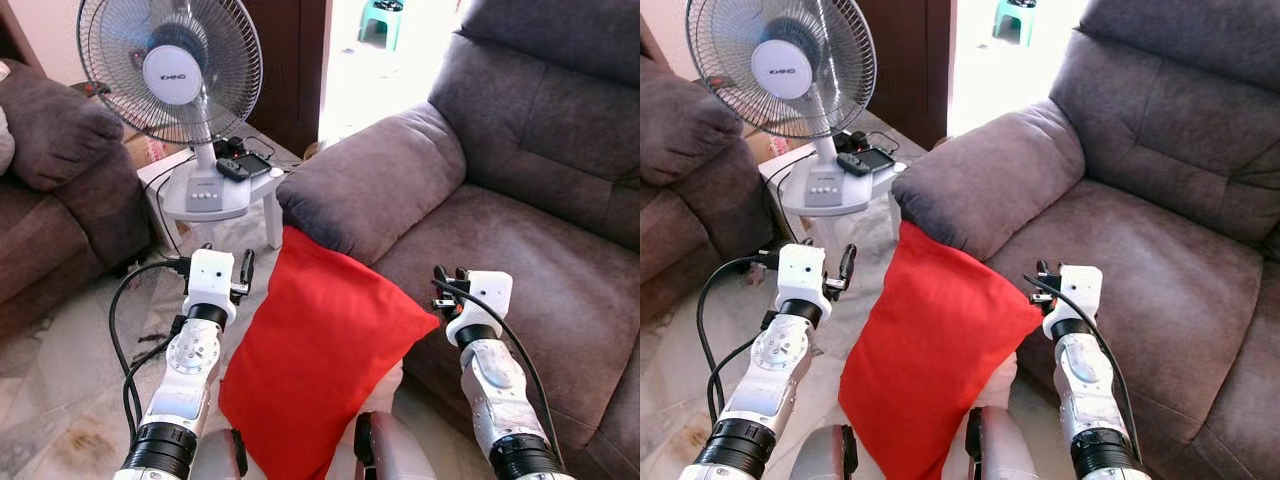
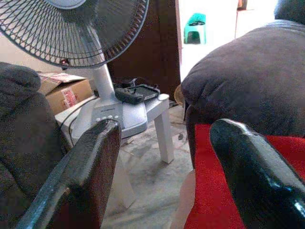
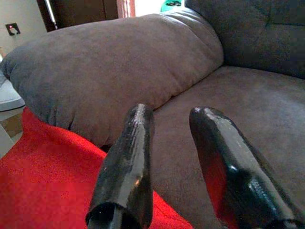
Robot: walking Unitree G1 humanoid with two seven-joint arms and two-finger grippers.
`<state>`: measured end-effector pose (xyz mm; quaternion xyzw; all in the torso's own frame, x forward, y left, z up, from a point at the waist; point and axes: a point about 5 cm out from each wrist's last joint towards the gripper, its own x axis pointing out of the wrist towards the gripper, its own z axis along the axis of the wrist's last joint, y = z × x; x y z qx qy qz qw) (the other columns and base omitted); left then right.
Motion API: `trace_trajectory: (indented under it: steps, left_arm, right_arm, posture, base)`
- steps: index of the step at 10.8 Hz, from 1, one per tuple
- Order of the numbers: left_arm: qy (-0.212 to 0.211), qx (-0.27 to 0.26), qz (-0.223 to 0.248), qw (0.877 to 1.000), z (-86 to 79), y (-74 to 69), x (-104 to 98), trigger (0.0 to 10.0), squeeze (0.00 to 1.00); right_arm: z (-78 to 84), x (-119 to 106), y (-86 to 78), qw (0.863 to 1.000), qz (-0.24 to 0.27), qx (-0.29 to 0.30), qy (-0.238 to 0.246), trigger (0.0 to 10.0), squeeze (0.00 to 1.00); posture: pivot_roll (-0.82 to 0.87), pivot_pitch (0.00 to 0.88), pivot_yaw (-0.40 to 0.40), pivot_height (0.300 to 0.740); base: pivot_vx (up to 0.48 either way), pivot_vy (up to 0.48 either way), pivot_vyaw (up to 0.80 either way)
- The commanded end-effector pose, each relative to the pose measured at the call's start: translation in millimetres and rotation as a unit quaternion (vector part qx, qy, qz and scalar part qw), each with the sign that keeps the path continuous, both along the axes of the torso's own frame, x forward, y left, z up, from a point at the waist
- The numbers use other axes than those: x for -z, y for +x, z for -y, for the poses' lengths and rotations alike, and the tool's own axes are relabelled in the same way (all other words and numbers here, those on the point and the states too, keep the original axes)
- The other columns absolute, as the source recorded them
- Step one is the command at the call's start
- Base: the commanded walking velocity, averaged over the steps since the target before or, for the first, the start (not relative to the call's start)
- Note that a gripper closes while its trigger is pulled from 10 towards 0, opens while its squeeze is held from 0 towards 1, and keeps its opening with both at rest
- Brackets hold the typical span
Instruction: Move the pillow to the sofa from floor
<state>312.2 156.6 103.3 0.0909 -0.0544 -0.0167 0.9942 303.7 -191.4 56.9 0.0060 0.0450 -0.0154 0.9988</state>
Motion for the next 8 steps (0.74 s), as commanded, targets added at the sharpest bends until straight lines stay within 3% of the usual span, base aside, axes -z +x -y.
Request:
trace_trajectory:
  steps: [1,5,8]
  left_arm:
    - [-0.002,-0.005,-0.002,1.000,-3.0,-0.2,0.7,10.0,0.00]
    - [-0.021,-0.018,-0.005,1.000,-8.9,1.8,0.0,10.0,0.00]
    - [-0.054,-0.063,0.005,0.997,-37.4,11.1,-14.6,10.0,0.00]
  right_arm:
    - [1.6,0.6,0.5,1.000,-0.006,0.000,-0.001,10.0,0.00]
    - [-2.7,-0.8,1.4,1.000,-0.002,-0.017,-0.002,10.0,0.00]
    - [-1.0,8.7,10.9,0.996,-0.075,0.005,0.040,10.0,0.00]
  posture:
    - [0.05,0.000,-0.055,0.554]
    - [0.05,0.003,-0.059,0.535]
    - [0.04,0.029,-0.071,0.535]
  base:
    - [0.000,0.000,0.00]
    - [0.000,0.000,0.00]
    - [0.000,0.000,0.00]
